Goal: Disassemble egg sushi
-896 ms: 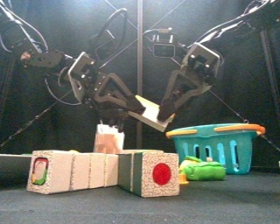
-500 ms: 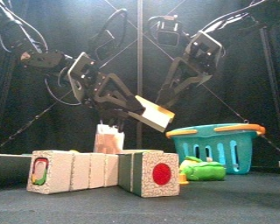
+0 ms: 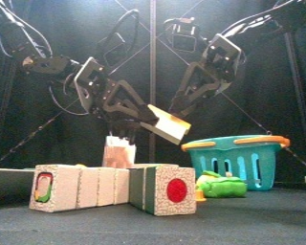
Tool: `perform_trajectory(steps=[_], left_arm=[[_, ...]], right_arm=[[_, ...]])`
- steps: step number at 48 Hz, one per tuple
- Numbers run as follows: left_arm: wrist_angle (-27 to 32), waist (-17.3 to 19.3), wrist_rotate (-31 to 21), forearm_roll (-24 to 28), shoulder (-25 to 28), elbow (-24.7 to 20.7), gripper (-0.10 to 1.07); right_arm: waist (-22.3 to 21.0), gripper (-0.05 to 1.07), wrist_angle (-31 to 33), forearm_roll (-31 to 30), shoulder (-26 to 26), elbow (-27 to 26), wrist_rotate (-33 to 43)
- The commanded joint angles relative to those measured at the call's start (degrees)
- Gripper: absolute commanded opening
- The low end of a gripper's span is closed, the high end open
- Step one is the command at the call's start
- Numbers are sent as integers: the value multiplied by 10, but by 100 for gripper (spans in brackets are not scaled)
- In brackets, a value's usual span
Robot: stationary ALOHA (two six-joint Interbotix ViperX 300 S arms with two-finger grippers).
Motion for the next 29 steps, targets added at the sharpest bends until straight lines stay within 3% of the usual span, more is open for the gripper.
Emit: perform_trajectory(steps=[1,29], left_arm=[[-6,0,0,0,-12,-9,67],[-6,0,0,0,-12,-10,67]], right_arm=[[-8,87,-7,1,-13,-7,0],[-12,87,-29,2,4,-7,-1]])
